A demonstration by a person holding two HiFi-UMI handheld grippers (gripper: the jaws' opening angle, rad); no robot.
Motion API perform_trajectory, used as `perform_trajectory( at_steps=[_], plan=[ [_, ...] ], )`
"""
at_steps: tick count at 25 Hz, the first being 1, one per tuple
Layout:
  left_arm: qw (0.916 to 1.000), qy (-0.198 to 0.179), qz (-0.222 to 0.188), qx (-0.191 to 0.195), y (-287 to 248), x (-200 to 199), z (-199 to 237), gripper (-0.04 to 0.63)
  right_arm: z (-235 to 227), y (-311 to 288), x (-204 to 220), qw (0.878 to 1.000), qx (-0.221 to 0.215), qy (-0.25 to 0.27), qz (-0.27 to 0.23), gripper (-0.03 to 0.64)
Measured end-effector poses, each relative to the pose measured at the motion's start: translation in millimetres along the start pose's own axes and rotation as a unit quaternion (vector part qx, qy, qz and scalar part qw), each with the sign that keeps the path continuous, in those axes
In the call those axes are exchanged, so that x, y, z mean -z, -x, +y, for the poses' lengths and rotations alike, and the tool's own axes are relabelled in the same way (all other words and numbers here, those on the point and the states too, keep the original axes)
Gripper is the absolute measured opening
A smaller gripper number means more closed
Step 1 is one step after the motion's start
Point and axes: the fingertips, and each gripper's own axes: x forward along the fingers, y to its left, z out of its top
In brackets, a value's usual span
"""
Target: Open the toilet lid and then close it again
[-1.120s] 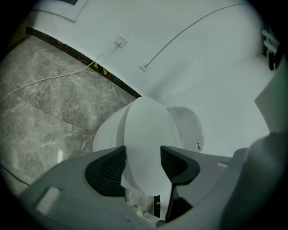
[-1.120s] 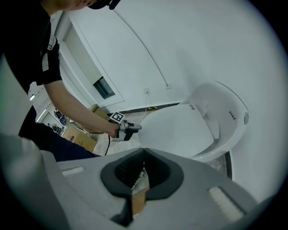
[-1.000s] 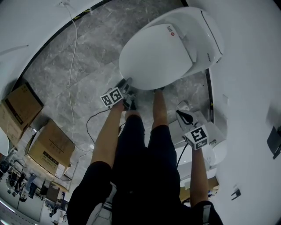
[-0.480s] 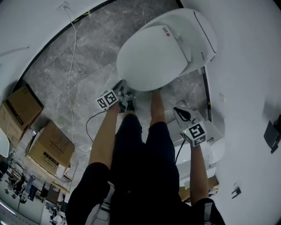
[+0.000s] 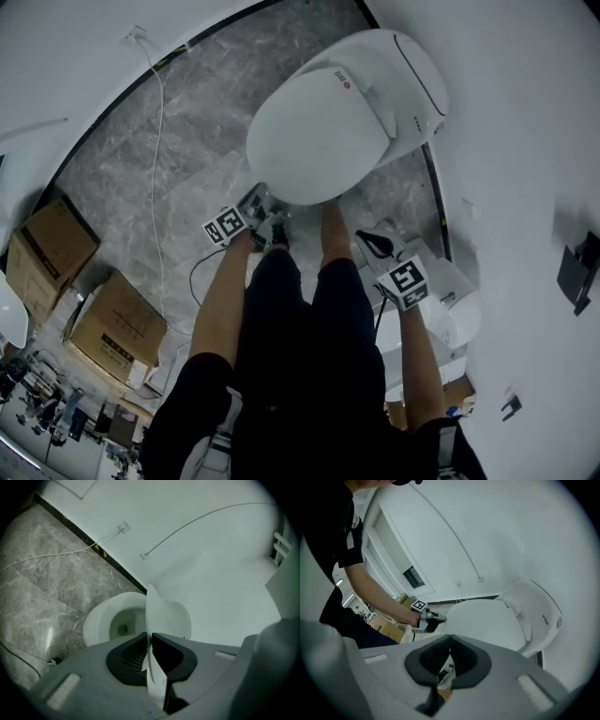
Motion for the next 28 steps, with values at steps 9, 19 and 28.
perform_trajectory(
  at_steps=[9,19,28],
  plan=[
    [0.9995,0.013,0.007,0.027,11,-3,-47,0.034,5,9,-28,1.0,-0.013,0.015,0.002,0.003],
    [0.9993,0.012,-0.002,0.035,13,-9,-85,0.032,1,-8,-53,0.999,-0.036,0.034,0.012,0.003],
    [0.9993,0.003,-0.013,0.036,6,-12,-124,0.032,-2,-15,-62,0.994,-0.086,0.062,0.027,0.003]
  ],
)
